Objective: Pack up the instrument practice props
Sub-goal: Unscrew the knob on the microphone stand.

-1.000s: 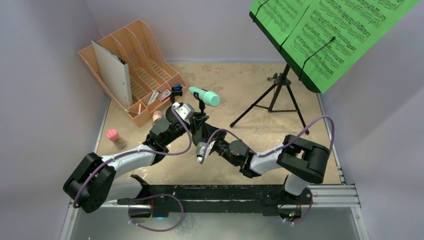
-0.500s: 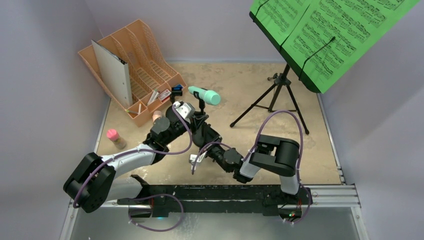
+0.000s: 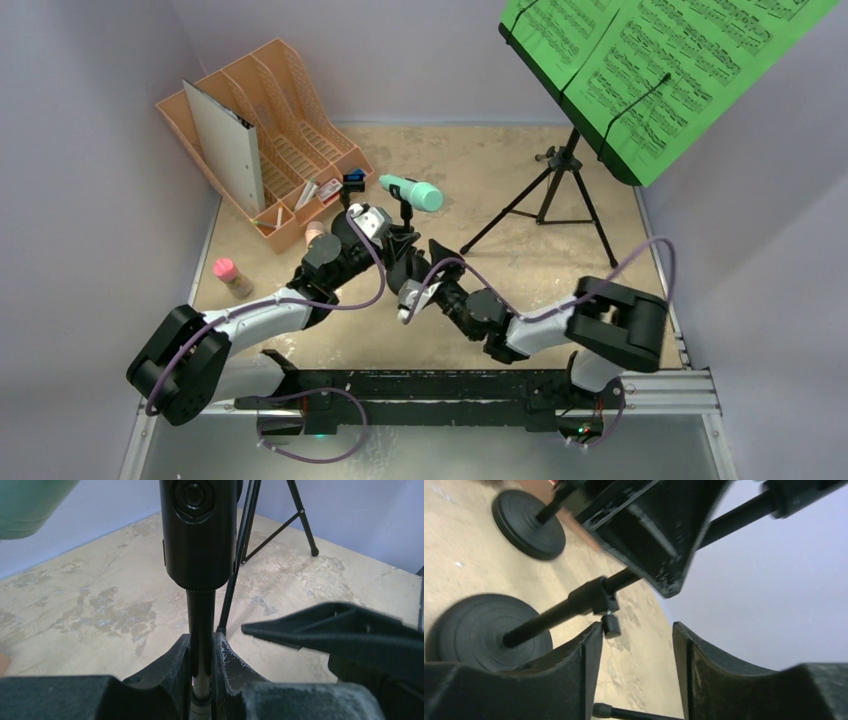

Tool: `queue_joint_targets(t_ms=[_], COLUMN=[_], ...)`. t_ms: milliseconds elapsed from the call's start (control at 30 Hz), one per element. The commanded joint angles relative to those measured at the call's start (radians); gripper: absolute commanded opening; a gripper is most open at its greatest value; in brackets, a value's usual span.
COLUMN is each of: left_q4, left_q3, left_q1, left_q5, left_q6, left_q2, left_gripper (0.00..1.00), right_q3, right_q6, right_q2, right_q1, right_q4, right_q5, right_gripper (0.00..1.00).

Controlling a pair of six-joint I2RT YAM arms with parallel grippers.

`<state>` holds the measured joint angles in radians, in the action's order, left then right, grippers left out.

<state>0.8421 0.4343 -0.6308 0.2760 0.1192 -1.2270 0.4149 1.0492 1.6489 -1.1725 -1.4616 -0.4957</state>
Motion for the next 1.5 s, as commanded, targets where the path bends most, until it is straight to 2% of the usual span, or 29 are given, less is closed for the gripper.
queue_joint_targets(t_ms=[0, 167, 300, 467, 667, 800, 967, 1167, 1467], left_q4=[-0.034, -0.032, -0.031, -0.031, -0.029, -0.029, -0.028, -0.027, -0.026], left_q3=[0.017, 0.017, 0.016, 0.014, 0.016, 0.014, 0.014, 0.014, 0.013], left_q1=[-0.003, -0.001, -0.003, -0.003, -0.002, -0.002, -0.003, -0.002, -0.002], left_q5=[0.016, 0.022, 0.021, 0.020, 0.022, 0.023, 0.023, 0.026, 0.028], left_q6=[-0.003, -0.003, -0.004, -0.006, -0.004, -0.003, -0.001, -0.001, 0.000], left_q2=[-0.011, -0.011, -0.009, -0.006, -0.008, -0.006, -0.004, -0.002, 0.001], left_gripper=[0.00, 0.00, 0.00, 0.00, 0.00, 0.00, 0.00, 0.00, 0.00], right_q3=[0.016, 0.030, 0.061, 0.113, 0.105, 0.101, 0.059, 0.035, 0.024], right_q6=[-0.379, -0.604, -0.798, -1.124, -1.430, -1.623, -1.841, -2.001, -2.108], right_q2=[-0.190, -0.326, -0.394, -0.486, -0.532, -0.482, -0.382, -0.278, -0.219], right_q1=[0.002, 0.011, 0.064, 0.219, 0.325, 0.385, 0.441, 0.455, 0.482], right_q4=[0.259, 0.480, 0.625, 0.758, 0.746, 0.715, 0.579, 0.435, 0.385], right_q5=[0.048, 0.085, 0.137, 0.346, 0.502, 0.623, 0.740, 0.789, 0.798], right_gripper=[0.60, 0.69, 0.75, 0.76, 0.75, 0.73, 0.67, 0.58, 0.46])
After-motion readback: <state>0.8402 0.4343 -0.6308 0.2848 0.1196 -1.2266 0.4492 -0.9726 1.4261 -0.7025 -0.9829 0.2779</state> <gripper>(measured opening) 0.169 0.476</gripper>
